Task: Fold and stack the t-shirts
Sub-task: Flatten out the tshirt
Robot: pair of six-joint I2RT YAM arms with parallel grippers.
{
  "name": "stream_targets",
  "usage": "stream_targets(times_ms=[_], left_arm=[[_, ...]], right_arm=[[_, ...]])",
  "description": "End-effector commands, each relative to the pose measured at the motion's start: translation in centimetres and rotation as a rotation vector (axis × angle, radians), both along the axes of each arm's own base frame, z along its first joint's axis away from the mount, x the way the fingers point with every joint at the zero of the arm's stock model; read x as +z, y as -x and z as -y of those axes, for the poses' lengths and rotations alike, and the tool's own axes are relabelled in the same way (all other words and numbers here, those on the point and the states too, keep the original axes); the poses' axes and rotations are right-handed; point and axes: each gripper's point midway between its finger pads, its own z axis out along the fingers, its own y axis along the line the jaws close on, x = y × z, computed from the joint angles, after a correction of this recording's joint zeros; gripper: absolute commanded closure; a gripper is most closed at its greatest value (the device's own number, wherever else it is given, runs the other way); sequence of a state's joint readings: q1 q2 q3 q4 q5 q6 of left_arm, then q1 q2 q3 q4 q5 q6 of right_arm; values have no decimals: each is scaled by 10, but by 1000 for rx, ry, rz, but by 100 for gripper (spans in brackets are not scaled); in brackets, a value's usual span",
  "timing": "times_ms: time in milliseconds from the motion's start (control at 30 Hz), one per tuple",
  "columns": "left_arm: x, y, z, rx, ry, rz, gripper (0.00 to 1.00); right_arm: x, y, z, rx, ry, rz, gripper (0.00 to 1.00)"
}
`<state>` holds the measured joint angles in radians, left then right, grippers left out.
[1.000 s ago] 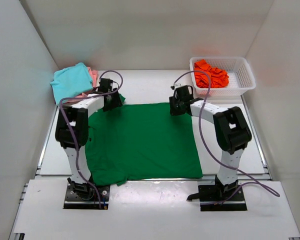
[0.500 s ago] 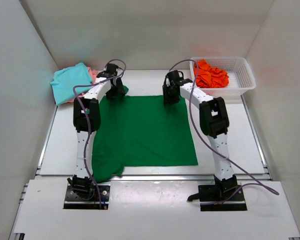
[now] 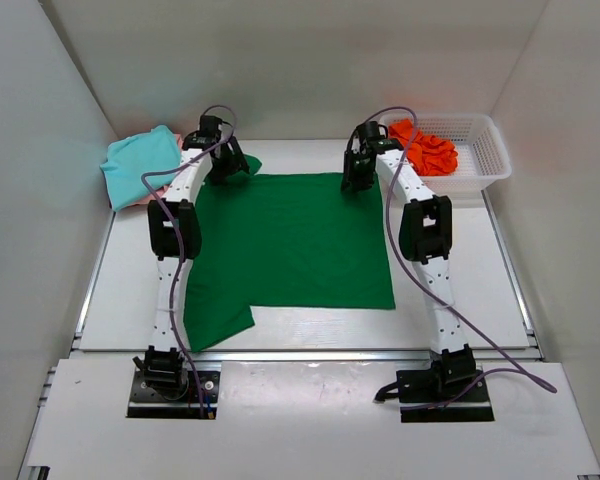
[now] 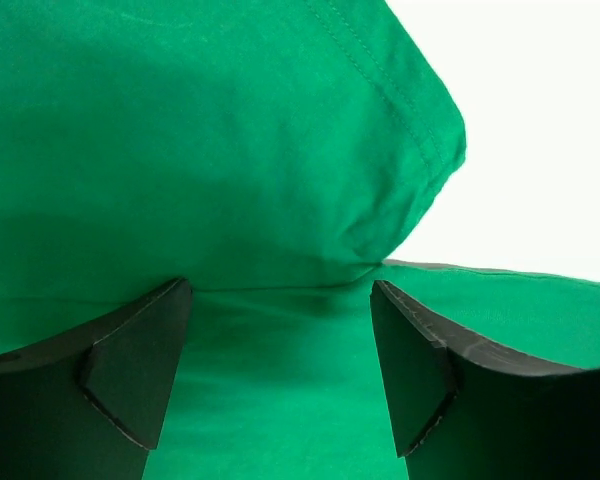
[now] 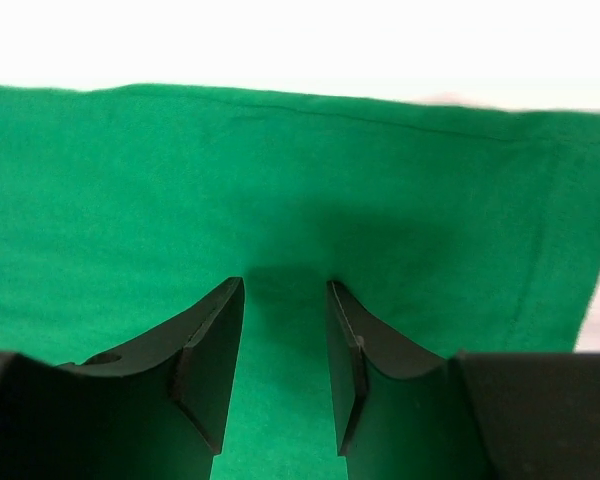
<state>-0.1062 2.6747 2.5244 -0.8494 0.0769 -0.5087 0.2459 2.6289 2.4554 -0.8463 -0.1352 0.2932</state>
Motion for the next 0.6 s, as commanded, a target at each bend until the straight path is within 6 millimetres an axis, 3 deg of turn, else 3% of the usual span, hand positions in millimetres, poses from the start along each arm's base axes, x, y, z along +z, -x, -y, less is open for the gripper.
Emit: stream_targets(times_ms=[0,33,100,200,233,300,333,367,400,433,467,500,533,567], left_arm=[[7,-11,6,-19,70,37,16],[21,-18,9,-35,92,78,16],[26,-24,16,-64,121,111,17],[72,-39,31,-123,183,246,30],[83,-39,40,-154,189,275,32],[135,-42,51,-193,175,391,30],[160,-42,51,-200,159,442,27],[169,-42,46,-187,138,461,24],[187,-36,47,-196,120,489,21],[194,-34,43,-184,120,494,21],[210,-26,41,-184,124,506,19],[230,-17,38,-191,142,526,16],[221,-9,34,-185,170,486,17],[219,7,29,-209,228,451,36]], right_arm=[[-3,-6,35,-67,83,11,64],[0,-11,36,-61,89,31,64],[8,-19,33,-31,92,75,64],[34,-34,24,34,79,176,62],[49,-41,18,65,83,235,62],[88,-48,2,109,53,327,60],[96,-49,-5,131,30,347,60],[118,-49,-6,128,26,383,59],[139,-44,-17,162,32,425,58],[147,-43,-15,159,35,439,58],[167,-38,-19,165,36,471,57],[172,-34,-20,171,44,474,57],[197,-26,-23,186,48,512,56],[215,-17,-18,176,69,533,56]])
